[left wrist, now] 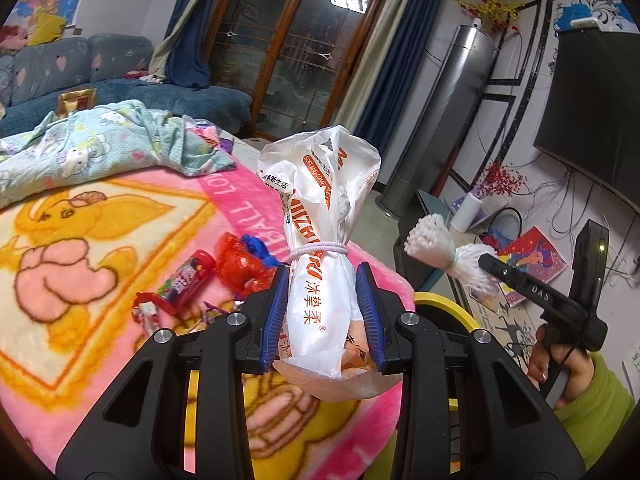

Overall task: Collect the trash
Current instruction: 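Carry the white plastic bag and white foam net over the yellow bin with both tools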

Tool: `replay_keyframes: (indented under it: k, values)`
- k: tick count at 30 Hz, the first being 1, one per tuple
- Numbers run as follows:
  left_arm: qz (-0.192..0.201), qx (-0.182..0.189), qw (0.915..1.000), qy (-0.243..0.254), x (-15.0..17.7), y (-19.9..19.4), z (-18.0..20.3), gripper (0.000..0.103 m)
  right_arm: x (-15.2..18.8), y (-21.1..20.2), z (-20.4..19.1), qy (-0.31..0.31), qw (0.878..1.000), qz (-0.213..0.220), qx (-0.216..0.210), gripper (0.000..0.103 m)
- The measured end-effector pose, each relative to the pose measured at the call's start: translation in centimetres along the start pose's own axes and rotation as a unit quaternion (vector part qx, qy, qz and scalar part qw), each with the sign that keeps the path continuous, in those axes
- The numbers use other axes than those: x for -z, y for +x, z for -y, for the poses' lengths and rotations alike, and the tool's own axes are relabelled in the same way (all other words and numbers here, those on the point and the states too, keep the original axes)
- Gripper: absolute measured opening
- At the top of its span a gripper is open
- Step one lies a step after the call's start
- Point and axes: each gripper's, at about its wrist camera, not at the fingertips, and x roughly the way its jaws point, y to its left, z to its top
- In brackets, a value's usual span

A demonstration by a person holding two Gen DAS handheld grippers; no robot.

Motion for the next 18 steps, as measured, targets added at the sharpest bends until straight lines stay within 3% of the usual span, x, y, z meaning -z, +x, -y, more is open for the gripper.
replay_keyframes:
  k: [9,18]
  values:
    - [-0.020,0.037,0.9985,0.036,1.5,2.3,4.1,0.028,0.1,-1.0,3.0,0.009,0.998,0.021,0.065,0.014]
    - [-0.061,0.071,0.9907,0.099,3.4,5.8,9.0,0.028,0.3,-1.9,6.3,0.019,0.991,0.035,0.131,0.014]
